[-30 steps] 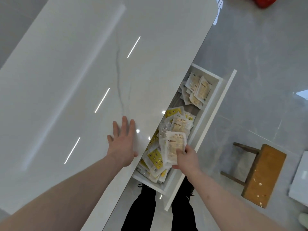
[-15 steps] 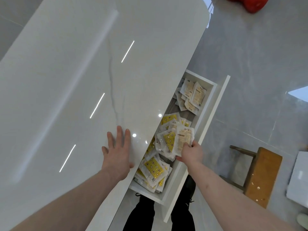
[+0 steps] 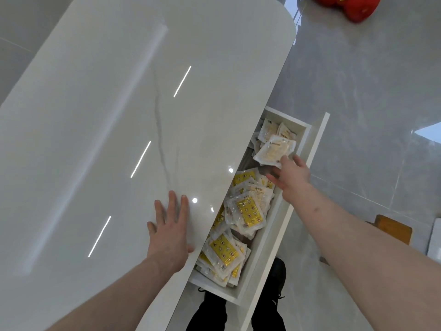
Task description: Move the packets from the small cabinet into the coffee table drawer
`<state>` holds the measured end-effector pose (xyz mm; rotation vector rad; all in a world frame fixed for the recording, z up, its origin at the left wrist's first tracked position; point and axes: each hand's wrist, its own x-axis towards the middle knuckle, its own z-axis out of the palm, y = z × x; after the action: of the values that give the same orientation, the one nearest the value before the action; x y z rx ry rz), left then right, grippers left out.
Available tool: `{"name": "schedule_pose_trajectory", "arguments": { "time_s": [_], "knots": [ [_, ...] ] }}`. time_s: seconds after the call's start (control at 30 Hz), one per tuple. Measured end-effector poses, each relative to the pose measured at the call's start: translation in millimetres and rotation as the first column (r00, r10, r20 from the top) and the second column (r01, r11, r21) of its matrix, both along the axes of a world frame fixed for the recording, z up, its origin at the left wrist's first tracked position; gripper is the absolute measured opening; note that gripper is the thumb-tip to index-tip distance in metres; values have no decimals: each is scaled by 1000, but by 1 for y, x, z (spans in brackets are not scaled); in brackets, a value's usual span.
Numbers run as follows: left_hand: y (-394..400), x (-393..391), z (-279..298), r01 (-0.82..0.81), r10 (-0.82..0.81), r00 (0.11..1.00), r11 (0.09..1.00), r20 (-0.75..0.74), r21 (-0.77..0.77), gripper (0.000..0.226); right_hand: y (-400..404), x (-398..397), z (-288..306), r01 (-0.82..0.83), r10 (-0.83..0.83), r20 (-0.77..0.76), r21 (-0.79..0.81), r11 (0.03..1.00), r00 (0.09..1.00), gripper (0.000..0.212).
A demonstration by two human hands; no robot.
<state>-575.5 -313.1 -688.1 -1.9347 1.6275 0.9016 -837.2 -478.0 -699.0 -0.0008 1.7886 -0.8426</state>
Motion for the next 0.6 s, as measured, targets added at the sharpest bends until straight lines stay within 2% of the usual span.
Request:
{"name": "schedule_pose_trajectory", "arguments": {
  "time_s": [0.07, 0.13, 0.23, 0.3, 0.4, 0.53, 0.6],
  "knots": [
    [0, 0, 0, 0, 0, 1000, 1000, -3, 2, 128, 1, -4, -2, -49, 51, -41, 55, 997, 998, 69],
    [1, 0, 0, -4, 4, 1000, 1000, -4, -3, 127, 15, -4, -4, -201, 215, -130, 113, 973, 968, 73],
    [-1, 1, 2, -17, 17, 1000, 1000, -3, -2, 126, 53, 0, 3, -495, 515, -307, 146, 856, 800, 68],
    [-3, 0, 6, -3, 3, 1000, 1000, 6, 14, 126, 80, 4, 14, -625, 630, -335, 137, 768, 701, 64],
    [-11, 7, 16, 56, -57, 998, 996, 22, 66, 122, 115, 12, 39, -730, 730, -330, 149, 667, 599, 64],
    [-45, 24, 61, 138, -137, 990, 977, -15, 162, 88, 149, 17, 96, -806, 801, -355, 179, 564, 482, 65],
    [-54, 24, 98, 143, -141, 990, 984, -32, 103, 77, 164, 19, 130, -825, 818, -360, 185, 534, 449, 65]
  ]
}}
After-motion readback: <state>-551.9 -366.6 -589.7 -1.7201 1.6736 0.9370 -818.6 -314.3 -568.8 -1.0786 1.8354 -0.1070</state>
